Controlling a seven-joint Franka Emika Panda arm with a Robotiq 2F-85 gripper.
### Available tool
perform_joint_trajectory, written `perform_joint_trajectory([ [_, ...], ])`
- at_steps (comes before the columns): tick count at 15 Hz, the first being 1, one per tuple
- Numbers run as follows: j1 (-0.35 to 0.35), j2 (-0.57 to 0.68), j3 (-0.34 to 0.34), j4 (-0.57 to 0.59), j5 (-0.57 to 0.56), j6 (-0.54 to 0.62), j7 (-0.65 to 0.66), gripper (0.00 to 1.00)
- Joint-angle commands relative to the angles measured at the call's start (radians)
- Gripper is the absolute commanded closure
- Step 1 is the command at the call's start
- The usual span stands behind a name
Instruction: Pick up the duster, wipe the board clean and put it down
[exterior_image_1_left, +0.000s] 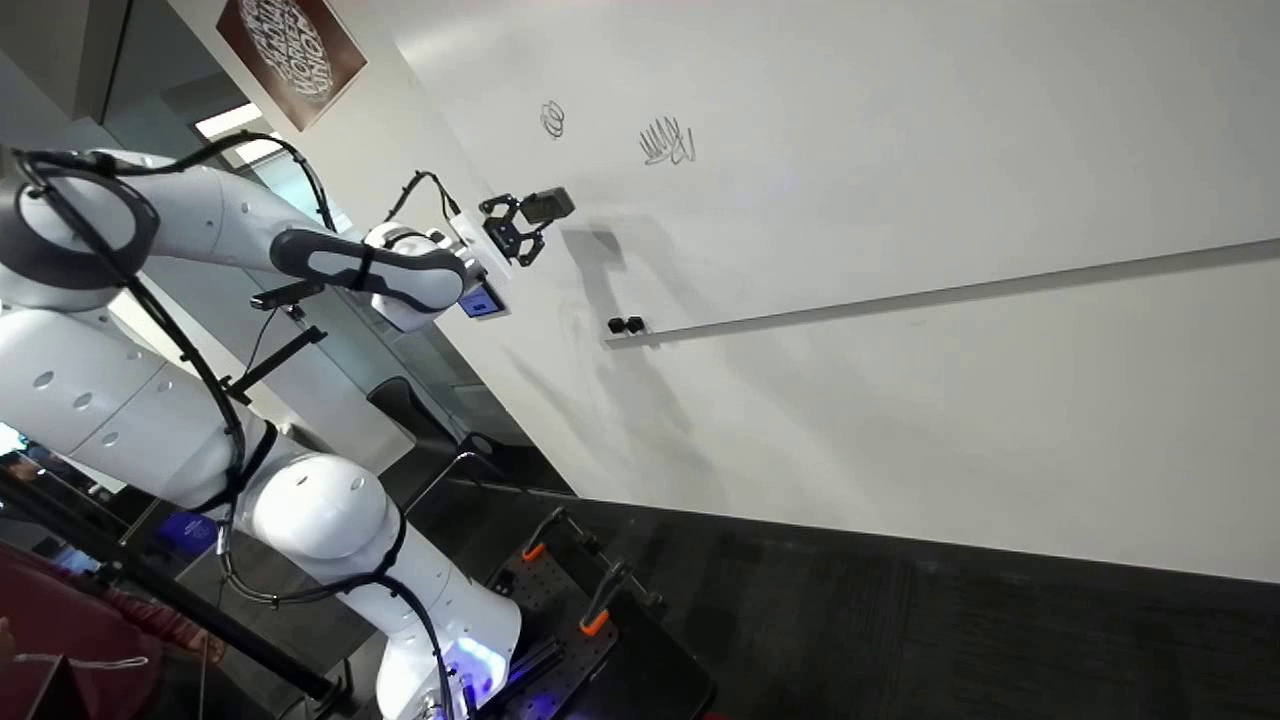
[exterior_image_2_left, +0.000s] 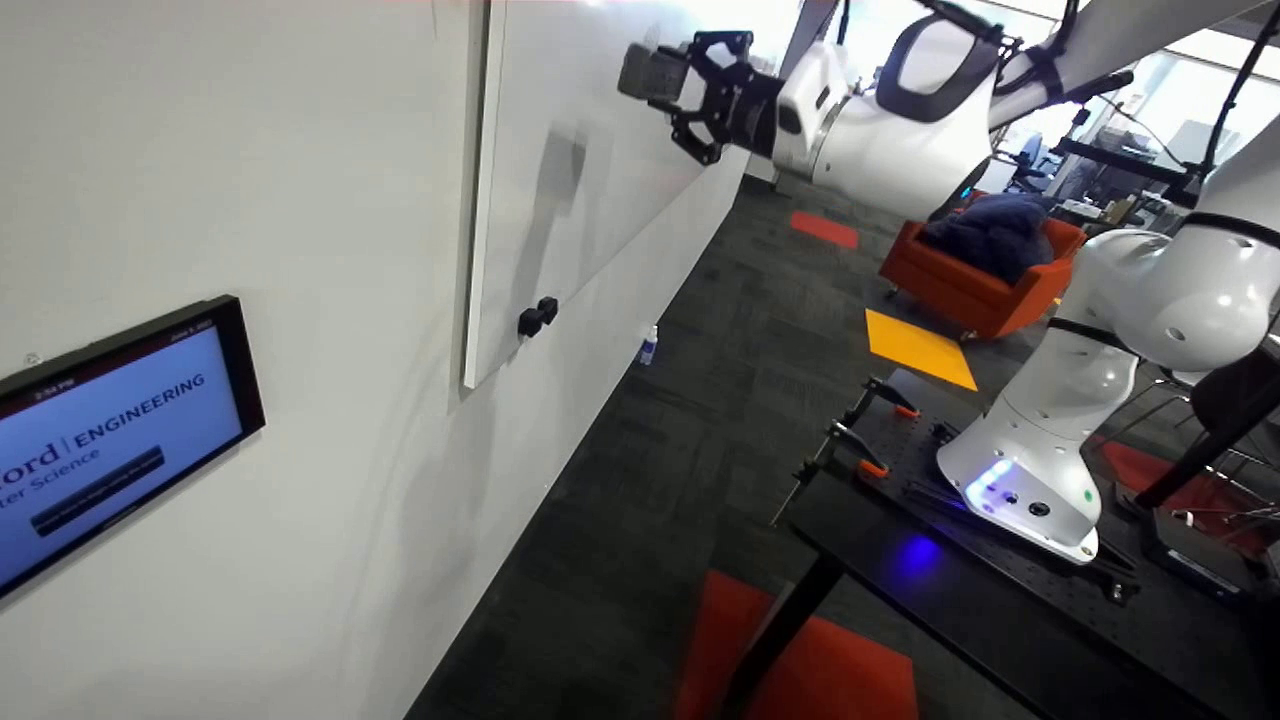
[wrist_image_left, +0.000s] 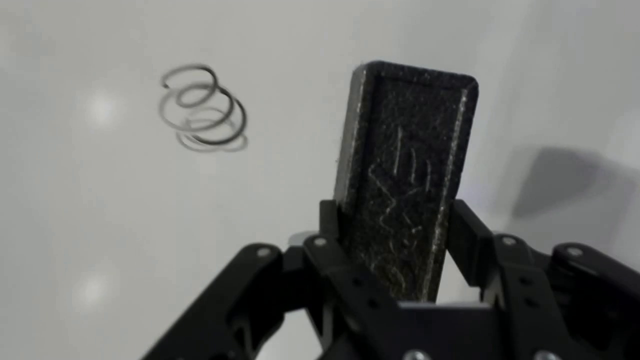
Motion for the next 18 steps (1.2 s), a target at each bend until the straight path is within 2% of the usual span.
perform_joint_trajectory([
  [1, 0.006, -0.133, -0.081, 0.016, -0.052, 0.14, 0.051, 0.69],
  [3, 0.029, -0.15, -0.127, 0.05, -0.121, 0.261, 0.084, 0.69],
  [4, 0.028, -0.128, -0.11, 0.028, -0.07, 0.181, 0.041, 0.44],
  [6, 0.036, -0.15, -0.134, 0.041, -0.094, 0.237, 0.052, 0.44],
  [9, 0.041, -0.149, -0.134, 0.041, -0.094, 0.239, 0.052, 0.44],
  [10, 0.033, -0.133, -0.142, 0.07, -0.053, 0.272, 0.032, 0.69],
  [11, 0.025, -0.126, -0.154, 0.095, -0.011, 0.309, 0.011, 0.69],
  [14, 0.009, -0.111, -0.238, 0.21, 0.042, 0.552, -0.026, 0.69],
  [18, 0.0, -0.074, -0.317, 0.36, 0.019, 0.743, -0.025, 0.69],
])
